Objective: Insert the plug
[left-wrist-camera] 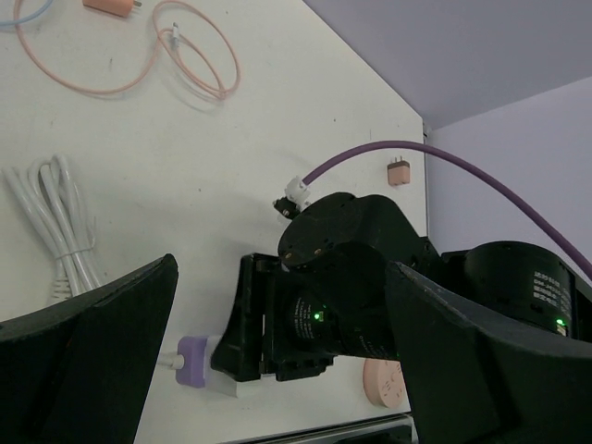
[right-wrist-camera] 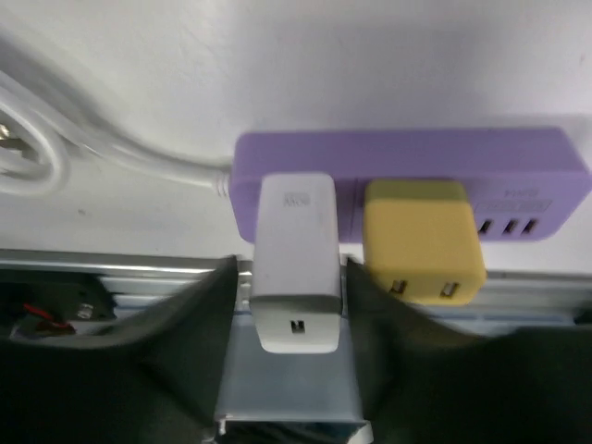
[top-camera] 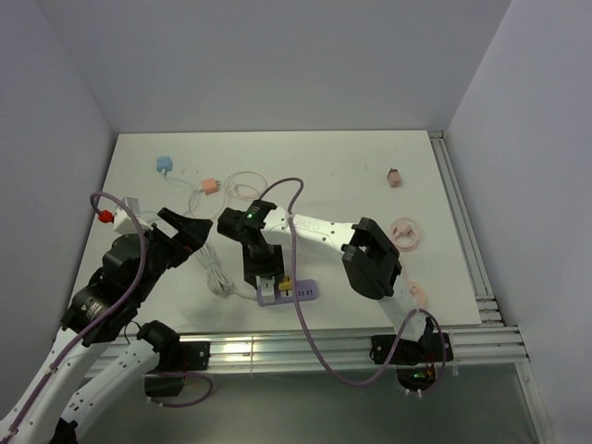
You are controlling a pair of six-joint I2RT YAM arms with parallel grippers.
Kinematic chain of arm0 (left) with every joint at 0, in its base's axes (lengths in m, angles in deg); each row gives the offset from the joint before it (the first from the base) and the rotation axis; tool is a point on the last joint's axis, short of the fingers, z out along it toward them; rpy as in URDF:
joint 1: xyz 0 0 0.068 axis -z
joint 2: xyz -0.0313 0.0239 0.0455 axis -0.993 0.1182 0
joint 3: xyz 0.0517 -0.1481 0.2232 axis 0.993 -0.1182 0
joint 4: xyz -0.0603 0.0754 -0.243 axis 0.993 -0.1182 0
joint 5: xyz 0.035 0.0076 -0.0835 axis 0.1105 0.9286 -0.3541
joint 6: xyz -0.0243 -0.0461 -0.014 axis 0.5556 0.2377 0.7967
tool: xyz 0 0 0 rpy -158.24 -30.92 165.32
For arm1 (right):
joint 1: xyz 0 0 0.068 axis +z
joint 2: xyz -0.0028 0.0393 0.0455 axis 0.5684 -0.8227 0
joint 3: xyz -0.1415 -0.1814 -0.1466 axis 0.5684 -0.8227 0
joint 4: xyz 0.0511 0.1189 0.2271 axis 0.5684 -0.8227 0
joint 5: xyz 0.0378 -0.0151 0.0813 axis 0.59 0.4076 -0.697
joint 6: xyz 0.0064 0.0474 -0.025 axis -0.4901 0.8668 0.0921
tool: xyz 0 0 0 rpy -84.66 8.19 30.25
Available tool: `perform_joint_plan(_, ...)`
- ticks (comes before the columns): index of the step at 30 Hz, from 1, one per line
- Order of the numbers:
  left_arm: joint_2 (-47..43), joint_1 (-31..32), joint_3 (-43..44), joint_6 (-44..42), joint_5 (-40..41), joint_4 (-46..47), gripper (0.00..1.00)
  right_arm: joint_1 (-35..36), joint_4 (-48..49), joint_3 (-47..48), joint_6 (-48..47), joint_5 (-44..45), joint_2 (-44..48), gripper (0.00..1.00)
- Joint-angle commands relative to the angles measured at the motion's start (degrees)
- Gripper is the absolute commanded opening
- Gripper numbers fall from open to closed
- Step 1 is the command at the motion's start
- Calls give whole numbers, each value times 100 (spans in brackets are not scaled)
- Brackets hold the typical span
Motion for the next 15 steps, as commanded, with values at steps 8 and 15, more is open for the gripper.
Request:
perform_joint_plan(8, 236, -13, 251, -204, -157, 34, 98, -33, 935, -403, -255, 648, 1029, 76)
perform_joint_plan(15, 271, -13, 338, -309, -103, -11, 98, -59, 1251, -1106, -317, 1630, 2556, 77)
